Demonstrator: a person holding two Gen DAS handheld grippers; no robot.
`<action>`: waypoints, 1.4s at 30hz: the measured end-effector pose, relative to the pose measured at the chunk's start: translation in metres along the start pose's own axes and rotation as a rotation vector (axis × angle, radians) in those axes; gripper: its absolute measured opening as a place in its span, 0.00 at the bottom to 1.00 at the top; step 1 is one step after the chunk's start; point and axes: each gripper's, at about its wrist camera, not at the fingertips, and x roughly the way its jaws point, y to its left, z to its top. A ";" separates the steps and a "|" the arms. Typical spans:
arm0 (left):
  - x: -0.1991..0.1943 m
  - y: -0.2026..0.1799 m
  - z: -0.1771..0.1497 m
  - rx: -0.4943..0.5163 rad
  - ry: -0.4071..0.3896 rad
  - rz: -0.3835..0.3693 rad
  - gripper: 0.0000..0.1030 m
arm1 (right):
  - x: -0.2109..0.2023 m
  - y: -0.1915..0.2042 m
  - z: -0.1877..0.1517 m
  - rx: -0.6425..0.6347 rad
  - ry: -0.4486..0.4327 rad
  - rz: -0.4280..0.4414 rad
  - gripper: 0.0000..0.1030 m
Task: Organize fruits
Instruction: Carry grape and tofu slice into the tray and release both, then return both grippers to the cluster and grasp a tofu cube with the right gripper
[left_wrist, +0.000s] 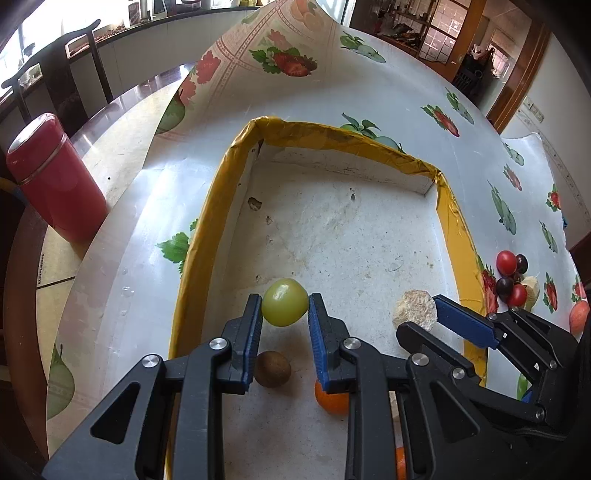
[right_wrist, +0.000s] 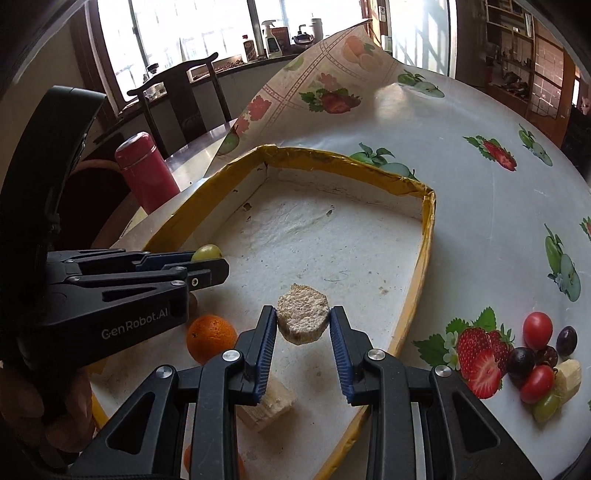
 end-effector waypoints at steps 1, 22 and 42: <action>0.001 -0.001 0.000 0.008 0.009 0.015 0.22 | 0.003 0.001 0.000 -0.005 0.006 -0.001 0.29; -0.061 -0.035 -0.035 0.006 -0.111 -0.045 0.54 | -0.083 -0.022 -0.047 0.036 -0.124 0.005 0.48; -0.078 -0.140 -0.084 0.202 -0.104 -0.105 0.54 | -0.130 -0.101 -0.122 0.169 -0.089 -0.117 0.53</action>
